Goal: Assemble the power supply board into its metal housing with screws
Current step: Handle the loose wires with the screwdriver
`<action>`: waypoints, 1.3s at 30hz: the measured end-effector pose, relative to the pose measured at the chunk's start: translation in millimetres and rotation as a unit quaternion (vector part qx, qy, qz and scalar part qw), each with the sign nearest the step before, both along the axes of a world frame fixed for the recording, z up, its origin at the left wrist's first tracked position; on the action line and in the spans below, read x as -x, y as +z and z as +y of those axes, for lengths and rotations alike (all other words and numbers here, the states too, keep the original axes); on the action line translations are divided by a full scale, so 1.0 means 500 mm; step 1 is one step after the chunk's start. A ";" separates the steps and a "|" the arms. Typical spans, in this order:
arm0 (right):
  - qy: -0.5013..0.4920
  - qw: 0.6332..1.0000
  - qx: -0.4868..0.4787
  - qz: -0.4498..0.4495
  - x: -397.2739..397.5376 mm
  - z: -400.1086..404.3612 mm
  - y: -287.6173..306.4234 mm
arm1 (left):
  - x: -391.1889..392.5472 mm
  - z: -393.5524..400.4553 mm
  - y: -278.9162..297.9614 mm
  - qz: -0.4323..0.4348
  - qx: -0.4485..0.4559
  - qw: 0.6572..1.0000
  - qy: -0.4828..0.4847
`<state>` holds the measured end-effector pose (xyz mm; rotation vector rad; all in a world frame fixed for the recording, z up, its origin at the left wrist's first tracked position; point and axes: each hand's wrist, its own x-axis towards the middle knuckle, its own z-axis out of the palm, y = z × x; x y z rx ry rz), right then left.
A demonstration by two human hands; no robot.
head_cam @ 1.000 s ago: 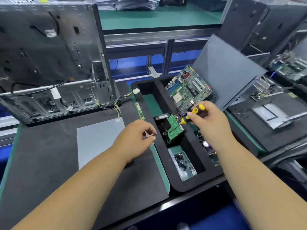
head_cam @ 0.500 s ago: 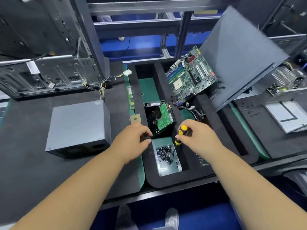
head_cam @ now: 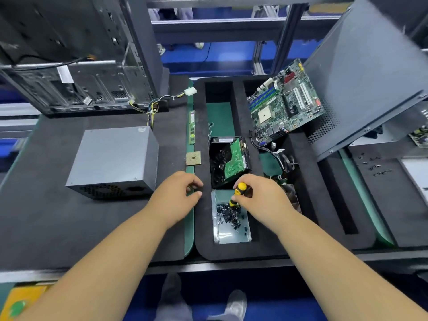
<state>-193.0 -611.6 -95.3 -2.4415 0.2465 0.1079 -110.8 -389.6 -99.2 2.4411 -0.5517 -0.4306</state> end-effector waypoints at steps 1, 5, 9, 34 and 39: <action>-0.007 1.000 -0.004 -0.011 -0.001 0.000 -0.002 | 0.003 0.002 -0.002 -0.002 0.000 1.000 0.001; -0.050 0.996 -0.034 -0.058 -0.008 -0.011 -0.001 | 0.013 -0.006 -0.009 -0.019 -0.026 0.999 -0.002; -0.052 0.996 -0.029 -0.071 -0.010 -0.020 0.004 | 0.025 -0.047 -0.012 -0.052 -0.075 0.996 -0.006; -0.027 0.997 0.000 -0.074 -0.057 -0.026 -0.011 | 0.062 -0.099 -0.022 -0.009 -0.117 0.992 0.051; -0.012 0.993 -0.002 -0.117 -0.051 -0.039 0.008 | 0.057 -0.102 -0.013 0.021 -0.105 0.993 0.051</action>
